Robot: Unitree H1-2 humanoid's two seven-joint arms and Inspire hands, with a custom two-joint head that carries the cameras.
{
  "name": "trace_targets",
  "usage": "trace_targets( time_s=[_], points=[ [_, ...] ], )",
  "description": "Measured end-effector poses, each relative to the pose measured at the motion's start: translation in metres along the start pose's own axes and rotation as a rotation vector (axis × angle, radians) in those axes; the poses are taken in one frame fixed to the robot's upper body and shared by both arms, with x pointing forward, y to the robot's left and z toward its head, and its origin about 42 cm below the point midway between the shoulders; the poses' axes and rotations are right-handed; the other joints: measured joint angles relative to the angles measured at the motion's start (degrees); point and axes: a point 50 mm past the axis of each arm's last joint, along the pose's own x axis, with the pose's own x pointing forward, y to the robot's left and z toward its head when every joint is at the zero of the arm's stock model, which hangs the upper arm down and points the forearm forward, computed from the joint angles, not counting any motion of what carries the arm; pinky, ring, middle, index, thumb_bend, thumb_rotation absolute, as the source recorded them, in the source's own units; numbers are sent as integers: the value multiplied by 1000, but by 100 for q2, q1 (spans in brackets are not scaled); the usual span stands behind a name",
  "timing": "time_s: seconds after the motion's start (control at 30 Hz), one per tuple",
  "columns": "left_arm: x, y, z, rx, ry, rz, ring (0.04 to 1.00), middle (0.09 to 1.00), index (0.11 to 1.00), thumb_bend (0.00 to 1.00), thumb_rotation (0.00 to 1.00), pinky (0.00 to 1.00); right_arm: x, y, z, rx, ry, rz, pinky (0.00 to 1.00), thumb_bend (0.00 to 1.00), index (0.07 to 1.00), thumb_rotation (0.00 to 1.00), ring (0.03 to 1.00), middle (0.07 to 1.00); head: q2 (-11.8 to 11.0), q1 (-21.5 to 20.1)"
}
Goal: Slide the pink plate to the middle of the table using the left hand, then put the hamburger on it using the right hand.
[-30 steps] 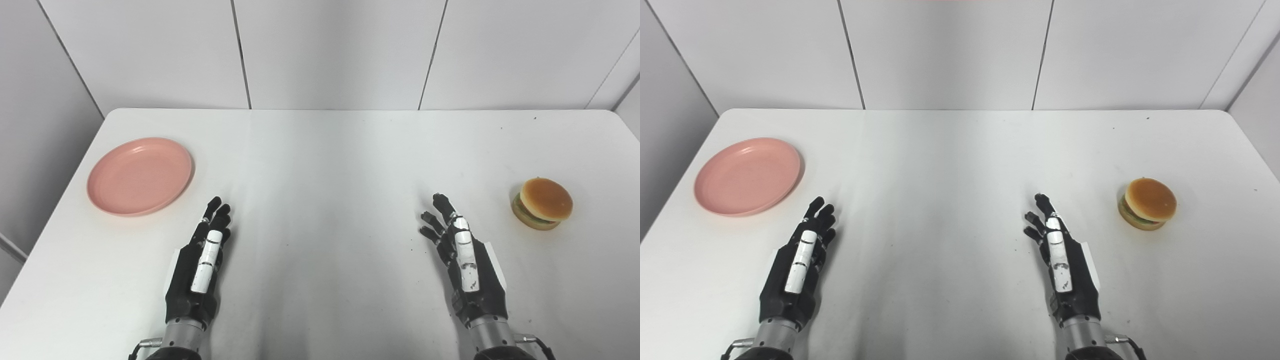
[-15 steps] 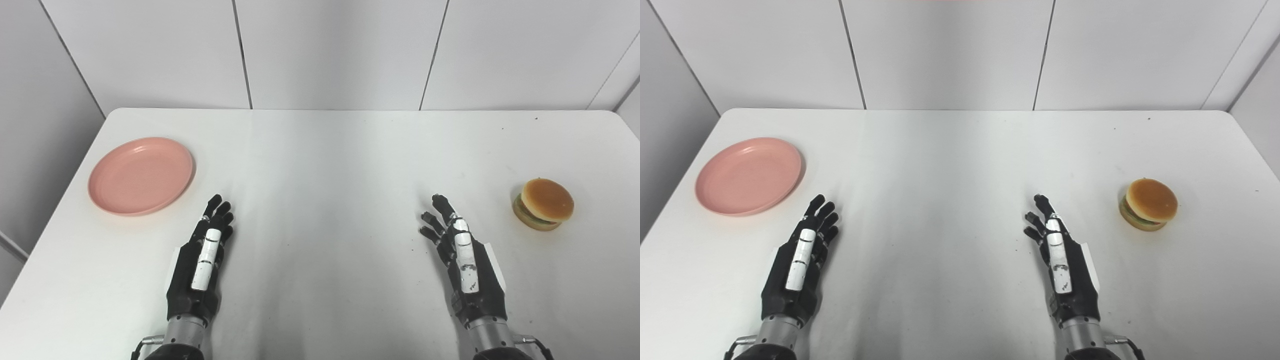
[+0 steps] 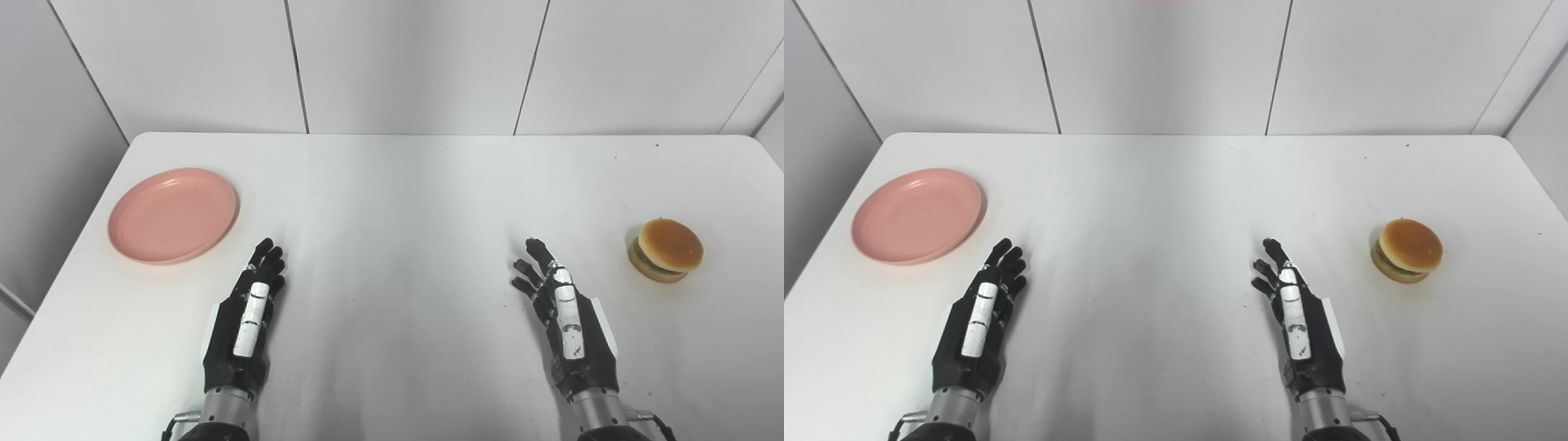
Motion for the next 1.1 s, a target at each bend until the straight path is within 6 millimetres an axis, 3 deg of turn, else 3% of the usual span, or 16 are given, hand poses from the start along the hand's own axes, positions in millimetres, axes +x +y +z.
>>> trace_targets(
  time_s=[0.07,0.2,0.37,0.47,0.77,1.1],
  points=[
    [0,-1,-2,6,-5,-2,950,925,862,709,771,967,0,-1,-3,5,10,-3,882,757,887,1000,896,952,-45,27],
    [1,-6,-7,15,-26,-17,968,940,861,674,782,979,0,-6,-9,14,7,-8,900,750,899,1000,905,964,-483,456],
    [6,-15,-17,16,-58,-41,976,942,869,654,786,985,0,-12,-15,23,-14,-4,912,742,911,1000,913,975,-669,589],
    [9,-20,-19,30,-65,-52,989,950,886,617,798,989,1,-15,-20,30,-15,-7,933,715,911,1000,924,983,-897,922],
    [16,-30,-22,72,-100,-49,983,956,898,569,814,974,2,-24,-21,61,-18,-11,994,641,943,1000,956,1000,-880,1161],
    [17,-34,-21,89,-114,-47,981,958,898,597,820,969,3,-25,-20,69,-21,-7,1000,691,955,1000,969,1000,-740,1213]
  ],
)
